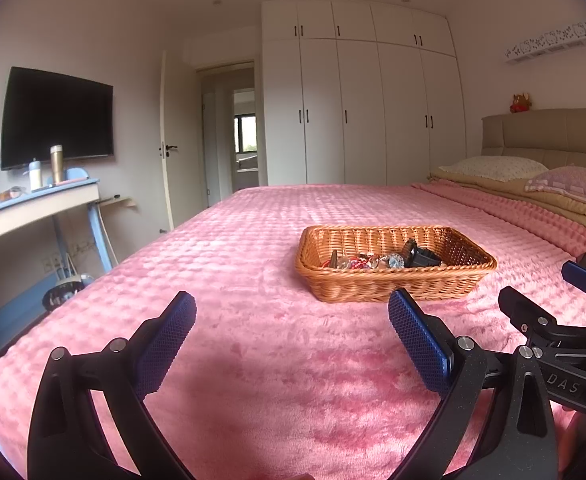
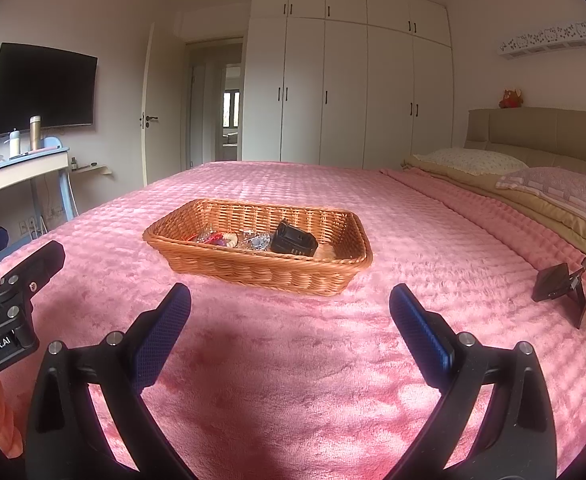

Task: Organize jewelry

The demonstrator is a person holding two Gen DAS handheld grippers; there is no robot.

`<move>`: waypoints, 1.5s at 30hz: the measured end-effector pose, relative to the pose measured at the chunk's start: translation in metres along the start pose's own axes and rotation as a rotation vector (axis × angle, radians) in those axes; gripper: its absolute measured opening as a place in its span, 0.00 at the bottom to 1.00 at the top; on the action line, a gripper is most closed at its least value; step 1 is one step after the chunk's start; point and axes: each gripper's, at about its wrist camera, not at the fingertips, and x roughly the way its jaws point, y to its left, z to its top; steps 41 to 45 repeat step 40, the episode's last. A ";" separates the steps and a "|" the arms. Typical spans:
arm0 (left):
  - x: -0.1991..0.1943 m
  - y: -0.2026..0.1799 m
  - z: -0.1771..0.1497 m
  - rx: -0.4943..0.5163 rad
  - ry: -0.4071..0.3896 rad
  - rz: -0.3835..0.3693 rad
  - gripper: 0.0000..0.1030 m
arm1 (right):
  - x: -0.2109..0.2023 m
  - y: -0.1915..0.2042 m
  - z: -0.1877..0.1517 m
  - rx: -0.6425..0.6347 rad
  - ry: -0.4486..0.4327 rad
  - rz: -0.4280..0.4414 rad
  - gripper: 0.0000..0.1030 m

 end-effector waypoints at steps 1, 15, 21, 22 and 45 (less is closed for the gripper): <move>0.000 0.000 0.000 0.000 0.000 0.000 0.91 | 0.000 0.000 0.000 0.001 0.000 0.000 0.92; 0.001 -0.001 -0.001 0.003 0.002 -0.003 0.91 | 0.000 0.001 0.001 -0.007 -0.001 -0.003 0.92; 0.001 -0.002 -0.002 0.004 0.000 -0.002 0.91 | -0.001 0.003 0.002 -0.015 -0.004 -0.006 0.92; 0.001 -0.002 -0.001 0.005 0.001 -0.004 0.91 | -0.001 0.002 0.002 -0.017 -0.004 -0.006 0.92; -0.002 -0.007 -0.001 0.034 -0.004 -0.008 0.92 | -0.001 0.004 0.001 -0.020 -0.004 -0.007 0.92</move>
